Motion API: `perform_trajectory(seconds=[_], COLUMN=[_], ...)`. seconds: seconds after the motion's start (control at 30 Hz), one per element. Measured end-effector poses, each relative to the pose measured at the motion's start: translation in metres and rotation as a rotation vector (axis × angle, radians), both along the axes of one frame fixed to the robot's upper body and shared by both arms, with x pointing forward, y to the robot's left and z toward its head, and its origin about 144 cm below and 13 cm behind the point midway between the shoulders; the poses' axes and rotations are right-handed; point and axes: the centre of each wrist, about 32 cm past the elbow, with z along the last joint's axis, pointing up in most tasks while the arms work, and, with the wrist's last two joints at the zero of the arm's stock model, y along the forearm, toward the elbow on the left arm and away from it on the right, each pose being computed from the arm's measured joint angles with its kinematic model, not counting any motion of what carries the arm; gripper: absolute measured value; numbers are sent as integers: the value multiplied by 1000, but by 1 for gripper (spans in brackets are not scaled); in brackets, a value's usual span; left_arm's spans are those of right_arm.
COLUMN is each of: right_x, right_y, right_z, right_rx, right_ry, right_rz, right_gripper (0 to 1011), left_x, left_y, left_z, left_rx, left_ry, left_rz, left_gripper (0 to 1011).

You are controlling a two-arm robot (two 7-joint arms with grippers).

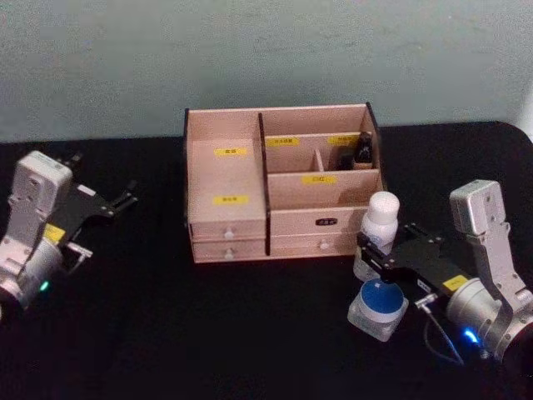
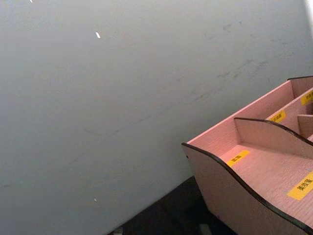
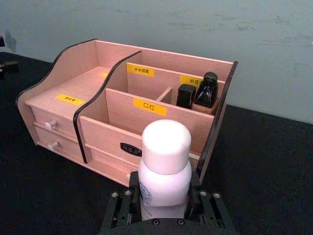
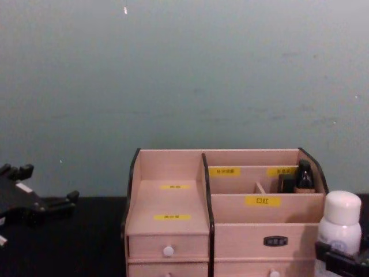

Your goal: Pick up the facial cleanser and watermelon frost from the table and place them into the tiered storage box.

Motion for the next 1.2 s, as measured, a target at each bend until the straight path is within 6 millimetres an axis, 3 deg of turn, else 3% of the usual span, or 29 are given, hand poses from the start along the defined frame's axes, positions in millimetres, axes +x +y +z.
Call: perform_trajectory(seconds=[0.43, 0.87, 1.2], right_x=[-2, 0, 30], right_y=[-2, -6, -1], right_z=[8, 57, 86], right_rx=[24, 74, 91], right_ry=[-38, -137, -191], right_rz=[11, 80, 135], right_gripper=[596, 597, 596], left_x=[0, 0, 0], left_y=[0, 0, 0], left_z=[0, 0, 0], left_rx=[0, 0, 0], left_ry=[0, 0, 0], left_rz=[0, 0, 0], left_gripper=[1001, 1001, 1001])
